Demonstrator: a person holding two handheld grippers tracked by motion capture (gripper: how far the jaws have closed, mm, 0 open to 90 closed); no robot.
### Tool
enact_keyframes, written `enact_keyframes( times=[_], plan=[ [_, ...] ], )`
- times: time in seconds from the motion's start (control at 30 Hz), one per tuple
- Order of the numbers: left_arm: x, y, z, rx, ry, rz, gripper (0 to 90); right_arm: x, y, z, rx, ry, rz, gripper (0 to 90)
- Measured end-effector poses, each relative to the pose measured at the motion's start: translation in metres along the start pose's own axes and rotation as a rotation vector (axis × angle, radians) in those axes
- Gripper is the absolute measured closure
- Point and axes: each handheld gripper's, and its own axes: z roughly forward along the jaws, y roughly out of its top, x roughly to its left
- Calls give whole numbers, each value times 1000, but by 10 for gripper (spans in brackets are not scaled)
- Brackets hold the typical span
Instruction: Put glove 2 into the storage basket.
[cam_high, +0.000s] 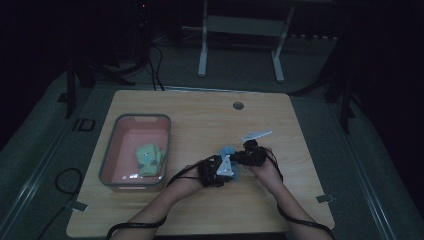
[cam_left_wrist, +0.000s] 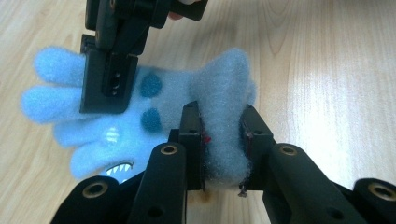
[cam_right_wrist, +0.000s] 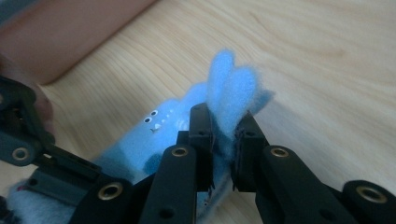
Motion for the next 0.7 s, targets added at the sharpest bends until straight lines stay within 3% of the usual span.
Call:
enact_keyframes(
  times=[0.17, 0.33, 0.7],
  plan=[
    [5, 1, -16, 3, 14, -5, 762, 6, 13, -5, -37, 29, 3, 814],
    [12, 1, -39, 9, 40, 3, 762, 18, 33, -9, -63, 40, -35, 816],
    [18, 0, -69, 16, 87, -4, 762, 38, 65, -10, -90, 64, -74, 819]
  ],
)
